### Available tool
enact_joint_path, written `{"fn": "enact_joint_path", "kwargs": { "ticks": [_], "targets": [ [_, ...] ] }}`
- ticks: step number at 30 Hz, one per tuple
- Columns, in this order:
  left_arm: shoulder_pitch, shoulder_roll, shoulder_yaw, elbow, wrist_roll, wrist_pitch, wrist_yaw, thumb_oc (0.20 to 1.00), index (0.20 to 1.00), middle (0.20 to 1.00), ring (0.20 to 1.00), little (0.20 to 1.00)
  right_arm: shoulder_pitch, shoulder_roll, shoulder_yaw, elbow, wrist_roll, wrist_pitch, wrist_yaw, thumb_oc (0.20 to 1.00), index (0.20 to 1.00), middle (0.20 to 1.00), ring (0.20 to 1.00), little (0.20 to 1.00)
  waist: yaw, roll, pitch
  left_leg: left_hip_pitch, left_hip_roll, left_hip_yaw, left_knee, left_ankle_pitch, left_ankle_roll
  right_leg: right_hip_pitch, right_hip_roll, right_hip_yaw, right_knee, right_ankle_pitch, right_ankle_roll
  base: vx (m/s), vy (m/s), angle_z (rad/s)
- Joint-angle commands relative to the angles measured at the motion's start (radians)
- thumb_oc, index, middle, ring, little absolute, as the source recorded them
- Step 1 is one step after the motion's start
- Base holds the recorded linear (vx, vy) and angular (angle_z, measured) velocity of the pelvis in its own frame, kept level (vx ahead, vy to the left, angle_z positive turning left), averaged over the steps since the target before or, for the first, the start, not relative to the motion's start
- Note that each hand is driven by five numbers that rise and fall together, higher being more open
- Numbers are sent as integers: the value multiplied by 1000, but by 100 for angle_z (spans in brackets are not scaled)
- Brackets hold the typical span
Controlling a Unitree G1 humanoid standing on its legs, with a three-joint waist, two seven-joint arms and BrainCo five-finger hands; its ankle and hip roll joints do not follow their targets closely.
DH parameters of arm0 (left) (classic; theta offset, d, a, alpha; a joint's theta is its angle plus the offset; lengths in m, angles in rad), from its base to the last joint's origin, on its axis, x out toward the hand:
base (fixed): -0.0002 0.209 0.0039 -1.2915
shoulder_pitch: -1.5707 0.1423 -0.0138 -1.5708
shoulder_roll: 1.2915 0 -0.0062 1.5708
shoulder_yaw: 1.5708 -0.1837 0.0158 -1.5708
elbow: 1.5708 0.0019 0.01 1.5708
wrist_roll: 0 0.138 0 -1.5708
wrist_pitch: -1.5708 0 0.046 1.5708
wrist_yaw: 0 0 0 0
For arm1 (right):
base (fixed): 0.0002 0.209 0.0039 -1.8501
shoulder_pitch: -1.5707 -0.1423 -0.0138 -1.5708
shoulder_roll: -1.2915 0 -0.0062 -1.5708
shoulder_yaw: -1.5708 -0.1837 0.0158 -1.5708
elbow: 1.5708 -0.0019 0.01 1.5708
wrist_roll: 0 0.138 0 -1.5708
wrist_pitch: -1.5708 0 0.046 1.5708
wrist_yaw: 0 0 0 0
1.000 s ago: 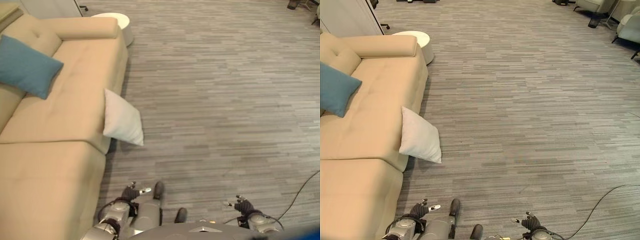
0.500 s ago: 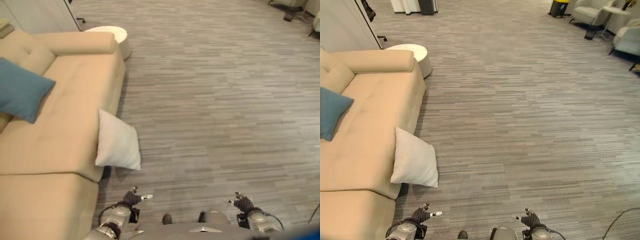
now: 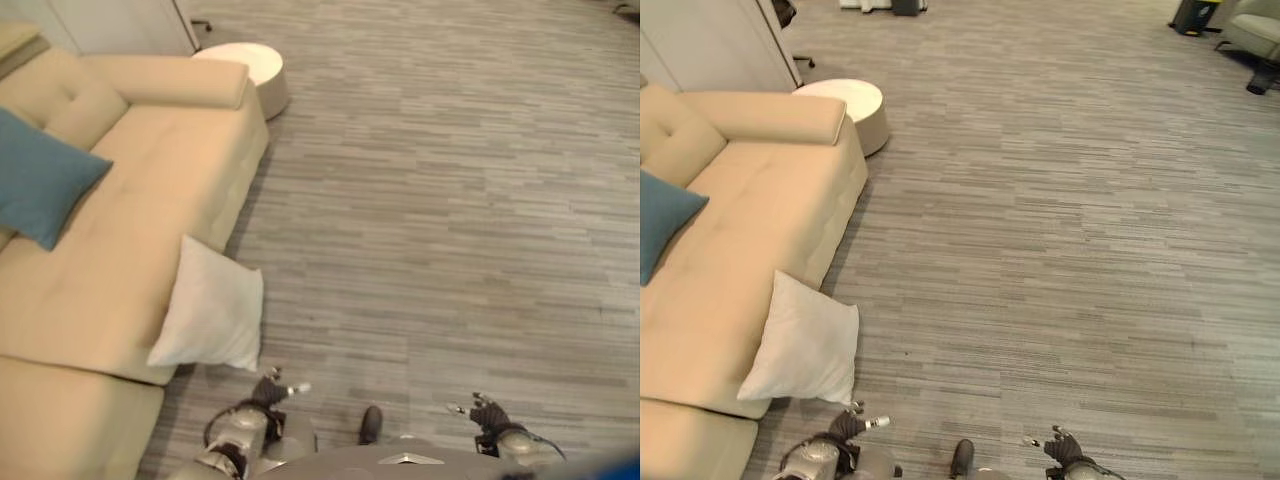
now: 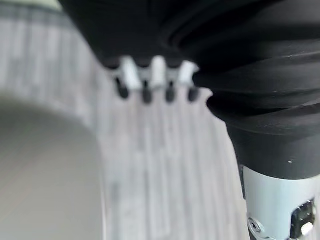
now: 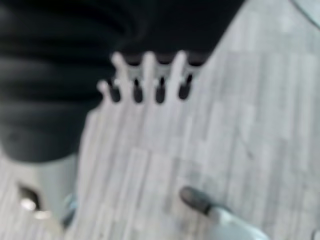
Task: Pick up all the scattered cushions and arrange them neatly on the sofa.
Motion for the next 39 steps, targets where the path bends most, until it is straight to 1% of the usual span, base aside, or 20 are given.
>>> {"fn": "enact_joint_path", "kwargs": {
  "ticks": [1,3,6,8,9,10,13,14,16,18,20,22,23,25,30,32,33,34,36,39],
  "targets": [
    [-24,-7,-29,13,9,-15,3,1000,1000,1000,1000,1000,3,-48,-22,-23,15,-28,-14,1000,1000,1000,1000,1000,8,37,-3,54,-11,85,-189,148,54,6,-36,39,86,-31,142,236,-24,63],
    [-26,-9,-26,21,23,-10,-2,1000,1000,1000,1000,1000,4,-50,-18,-19,7,-28,-14,1000,1000,1000,1000,1000,5,37,-5,37,9,180,-232,186,34,40,-21,24,82,-61,143,318,-24,47],
    [-9,-7,-9,31,17,-8,-6,1000,1000,1000,1000,1000,4,-41,-13,-18,-11,-26,-10,1000,1000,1000,1000,1000,17,42,-24,68,-6,158,-251,177,67,57,-32,-8,122,-87,148,241,60,34],
    [-9,-6,-9,31,17,-8,-6,1000,1000,1000,1000,1000,4,-41,-13,-18,-11,-26,-10,1000,1000,1000,1000,1000,16,42,-24,68,-7,158,-251,177,67,57,-32,-8,122,-87,148,252,103,11],
    [-2,-5,-3,43,20,-4,-13,1000,1000,1000,1000,1000,6,-29,-10,-20,-24,-24,0,1000,1000,1000,1000,1000,32,40,-40,113,-29,138,-255,134,104,43,-90,-31,282,-87,176,367,202,36],
    [-4,-1,-5,39,19,-5,-14,1000,1000,1000,1000,1000,-1,-27,-8,-22,-26,-25,2,1000,1000,1000,1000,1000,33,39,-37,129,-39,132,-257,124,116,14,-114,-34,365,-53,193,432,241,53],
    [-15,9,-19,32,20,-6,-15,1000,1000,1000,1000,1000,-16,-21,-8,-36,-16,-29,0,1000,1000,1000,1000,1000,19,44,-20,183,-57,88,-275,104,141,-61,-147,-13,533,20,214,159,97,60],
    [-16,9,-19,33,20,-6,-15,1000,1000,1000,1000,1000,-16,-21,-8,-36,-16,-29,0,1000,1000,1000,1000,1000,19,46,-23,180,-55,88,-275,105,140,-63,-145,-14,530,22,213,160,16,103],
    [-23,12,-33,34,22,-12,-16,1000,1000,1000,1000,1000,-25,-20,-1,-40,0,-34,6,1000,1000,1000,1000,1000,3,56,-23,226,-59,15,-309,98,135,-133,-106,81,470,0,192,240,-64,95],
    [-26,14,-33,36,23,-14,-17,1000,1000,1000,1000,1000,-28,-19,-1,-42,7,-37,8,1000,1000,1000,1000,1000,0,56,-22,235,-60,0,-317,96,131,-137,-100,93,425,-5,189,153,-89,81],
    [-25,14,-40,49,29,-17,-17,1000,1000,1000,1000,1000,-37,-14,7,-59,21,-40,11,1000,1000,1000,1000,1000,-22,47,-18,259,-73,-67,-321,82,125,-173,-52,239,255,23,199,186,-102,92],
    [-26,13,-41,48,29,-18,-17,1000,1000,1000,1000,1000,-34,-12,8,-59,26,-41,11,1000,1000,1000,1000,1000,-29,43,-18,262,-76,-89,-314,74,124,-186,-43,284,214,42,203,165,-109,99],
    [-22,13,-49,56,34,-23,-20,1000,1000,1000,1000,1000,-22,-11,11,-74,30,-42,16,1000,1000,1000,1000,1000,-40,23,-21,262,-93,-157,-278,46,116,-173,-34,326,160,63,202,240,-181,206],
    [-18,14,-47,61,33,-21,-18,1000,1000,1000,1000,1000,-18,-8,17,-75,29,-44,17,1000,1000,1000,1000,1000,-33,18,-34,251,-90,-178,-276,50,108,-151,-28,324,142,55,192,155,-183,163],
    [-21,19,-46,36,9,-21,-18,1000,1000,1000,1000,1000,3,-20,15,-85,36,-49,13,1000,1000,1000,1000,1000,-26,-1,-38,186,-77,-240,-239,59,72,-107,-35,220,112,15,162,34,-152,95],
    [-21,15,-49,29,-3,-21,-16,1000,1000,1000,1000,1000,11,-25,19,-91,26,-51,7,1000,1000,1000,1000,1000,-45,-17,-24,145,-31,-88,-187,52,67,-82,-52,151,91,10,158,-42,-89,125],
    [-22,14,-45,21,-13,-18,-16,1000,1000,1000,1000,1000,18,-24,15,-89,30,-46,3,1000,1000,1000,1000,1000,-61,-20,-18,139,36,73,-201,74,66,-70,-63,98,80,11,161,-61,-22,171],
    [-22,15,-44,23,-14,-17,-18,1000,1000,1000,1000,1000,23,-21,14,-80,27,-43,0,1000,1000,1000,1000,1000,-66,-20,-13,135,55,134,-202,87,63,-57,-66,64,74,9,163,22,2,202],
    [-23,17,-49,21,-14,-18,-19,1000,1000,1000,1000,1000,29,-14,6,-79,31,-40,-4,1000,1000,1000,1000,1000,-82,-21,-17,129,80,214,-218,111,55,-47,-71,17,73,2,164,62,37,163],
    [-13,19,-48,13,-22,-19,-24,1000,1000,1000,1000,1000,28,-8,10,-65,22,-37,-4,1000,1000,1000,1000,1000,-73,-15,-24,145,74,183,-235,92,44,-21,-80,-5,87,-28,174,154,93,57]
  ]
}}
